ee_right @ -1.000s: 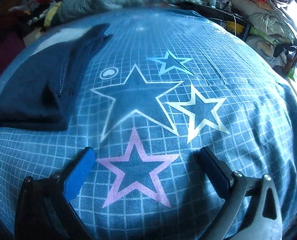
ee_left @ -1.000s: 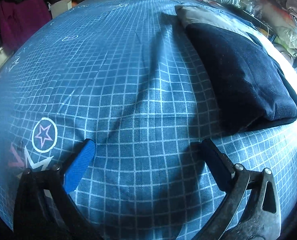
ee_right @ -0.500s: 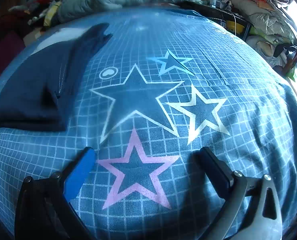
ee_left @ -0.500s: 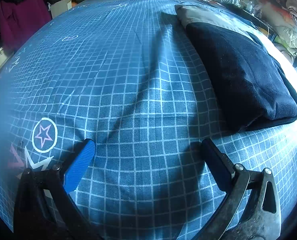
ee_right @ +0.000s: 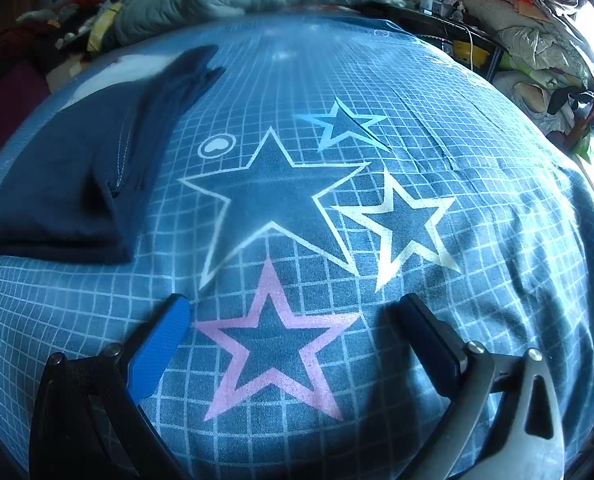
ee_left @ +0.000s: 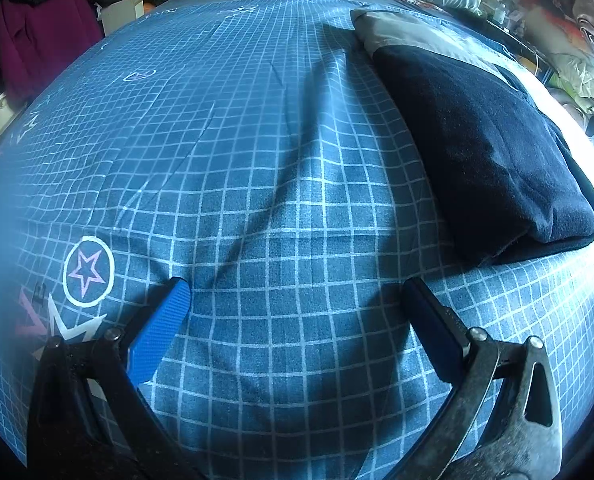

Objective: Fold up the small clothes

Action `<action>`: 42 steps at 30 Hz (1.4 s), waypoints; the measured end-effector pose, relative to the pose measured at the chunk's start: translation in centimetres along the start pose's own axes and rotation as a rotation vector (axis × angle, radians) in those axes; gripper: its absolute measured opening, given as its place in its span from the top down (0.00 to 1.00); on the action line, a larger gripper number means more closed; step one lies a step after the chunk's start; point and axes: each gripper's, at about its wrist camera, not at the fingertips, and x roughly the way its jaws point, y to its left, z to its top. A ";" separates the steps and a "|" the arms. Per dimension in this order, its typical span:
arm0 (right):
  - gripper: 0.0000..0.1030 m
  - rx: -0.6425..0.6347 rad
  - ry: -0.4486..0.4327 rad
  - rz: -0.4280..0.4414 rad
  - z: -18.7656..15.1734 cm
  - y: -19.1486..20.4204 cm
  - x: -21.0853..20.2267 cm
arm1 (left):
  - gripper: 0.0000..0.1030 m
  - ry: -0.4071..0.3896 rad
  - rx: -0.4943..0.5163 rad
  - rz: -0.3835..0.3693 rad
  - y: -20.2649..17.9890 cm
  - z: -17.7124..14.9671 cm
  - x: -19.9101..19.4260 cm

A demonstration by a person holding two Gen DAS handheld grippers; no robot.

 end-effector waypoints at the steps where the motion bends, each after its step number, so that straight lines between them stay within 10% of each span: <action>1: 0.00 0.000 0.000 0.000 0.0 0.0 0.0 | 0.00 0.000 0.000 0.001 0.0 0.0 0.0; 42: 0.00 -0.020 0.030 -0.013 0.4 0.4 0.3 | 0.00 0.021 -0.035 0.044 -0.2 1.7 1.7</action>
